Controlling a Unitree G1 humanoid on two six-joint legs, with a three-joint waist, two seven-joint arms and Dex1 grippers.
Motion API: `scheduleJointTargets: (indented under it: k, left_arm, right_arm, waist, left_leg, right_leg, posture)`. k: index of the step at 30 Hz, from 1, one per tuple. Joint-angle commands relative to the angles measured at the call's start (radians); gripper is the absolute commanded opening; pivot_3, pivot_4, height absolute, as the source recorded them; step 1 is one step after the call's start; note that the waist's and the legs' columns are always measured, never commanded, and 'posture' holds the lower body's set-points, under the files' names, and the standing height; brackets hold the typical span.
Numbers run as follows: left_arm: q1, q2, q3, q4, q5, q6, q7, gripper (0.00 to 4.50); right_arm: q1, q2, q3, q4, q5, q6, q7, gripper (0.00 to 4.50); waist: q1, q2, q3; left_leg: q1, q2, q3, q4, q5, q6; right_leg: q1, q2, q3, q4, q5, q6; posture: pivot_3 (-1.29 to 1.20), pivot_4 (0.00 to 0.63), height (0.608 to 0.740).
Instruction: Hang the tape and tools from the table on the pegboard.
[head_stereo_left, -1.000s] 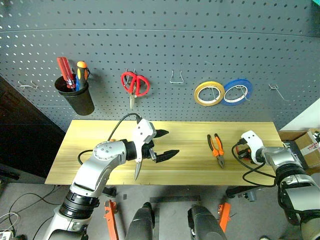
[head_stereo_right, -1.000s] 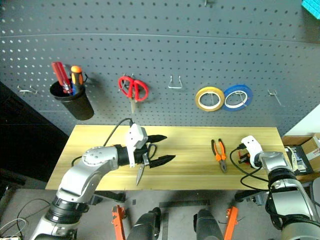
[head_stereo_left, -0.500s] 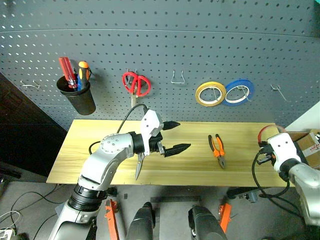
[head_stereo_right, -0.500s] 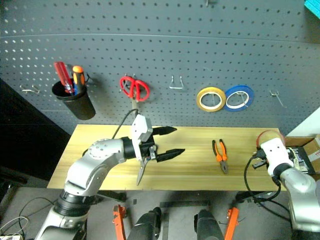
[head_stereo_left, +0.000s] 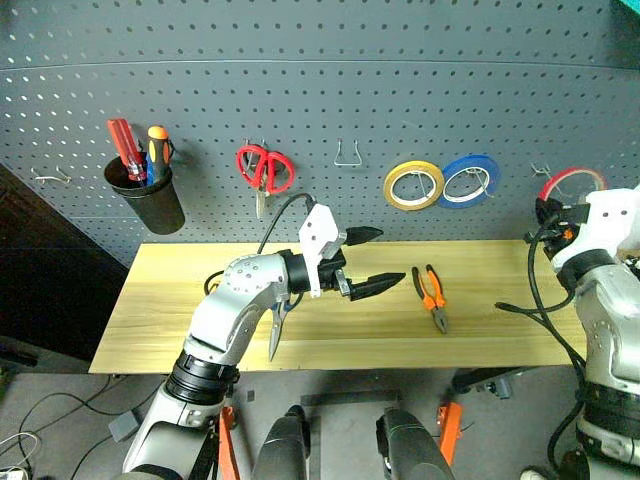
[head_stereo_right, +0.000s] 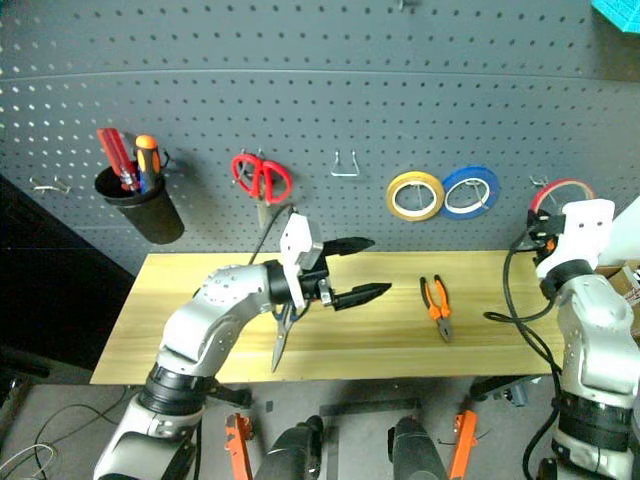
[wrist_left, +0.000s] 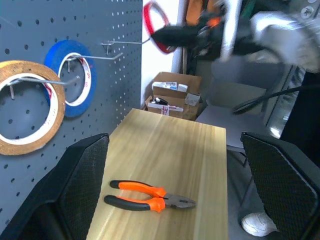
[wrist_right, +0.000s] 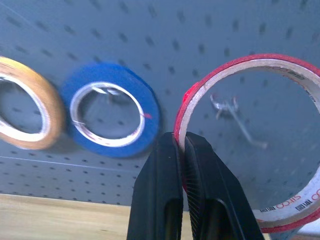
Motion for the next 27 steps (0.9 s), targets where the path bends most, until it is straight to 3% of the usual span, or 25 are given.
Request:
scheduleJointTargets:
  k: [1,7,13,18,21,27]
  left_arm:
    - [-0.014,0.003,0.004,-0.006,0.024,-0.039,0.009,4.49]
    - [-0.005,0.016,0.016,0.01,0.039,-0.06,0.017,4.49]
    - [0.01,0.03,0.049,0.038,0.062,-0.087,0.048,4.49]
    - [0.033,0.142,0.075,0.139,0.128,-0.202,-0.011,4.49]
    - [0.029,0.185,0.097,0.192,0.134,-0.235,-0.035,4.49]
    - [0.054,0.287,0.055,0.236,0.172,-0.306,-0.176,4.49]
  right_arm:
    - [-0.132,-0.057,0.008,0.256,-0.001,-0.127,0.049,0.03]
    - [-0.254,-0.089,0.032,0.523,0.001,-0.235,0.082,0.03]
    - [-0.156,-0.069,0.088,0.43,-0.028,-0.262,0.057,1.81]
    - [0.104,-0.033,0.204,0.041,-0.065,-0.085,0.029,3.49]
    - [0.202,0.011,0.288,-0.089,-0.112,0.067,-0.043,4.43]
    - [0.185,0.248,0.36,-0.148,-0.093,0.312,-0.202,4.47]
  waist:
    - [-0.003,0.0,0.0]
    - [-0.009,0.0,0.0]
    - [-0.003,0.0,0.0]
    - [-0.004,0.001,0.0]
    - [-0.006,0.001,0.0]
    - [-0.013,0.0,-0.001]
  left_leg:
    - [0.0,0.0,0.002,0.0,0.0,0.0]
    - [0.0,0.0,0.005,0.0,0.0,0.0]
    - [0.0,0.0,0.005,0.0,0.0,0.0]
    - [0.0,0.001,0.005,0.0,0.0,0.0]
    - [0.0,0.001,0.005,0.0,0.0,0.0]
    - [0.0,0.003,0.005,0.001,0.001,0.001]
  right_leg:
    - [-0.001,0.0,0.001,0.0,0.0,0.0]
    - [-0.003,0.0,0.005,0.001,0.001,0.001]
    - [-0.003,0.0,0.005,0.001,0.001,0.001]
    - [-0.004,0.001,0.006,0.002,0.001,0.001]
    - [-0.005,0.0,0.006,0.002,0.001,0.001]
    - [-0.005,0.001,0.007,0.002,0.003,0.004]
  posture:
    - [-0.14,0.199,0.74]
    - [-0.12,0.191,0.74]
    - [-0.13,0.194,0.74]
    - [-0.14,0.199,0.74]
    - [-0.15,0.203,0.74]
    - [-0.15,0.204,0.74]
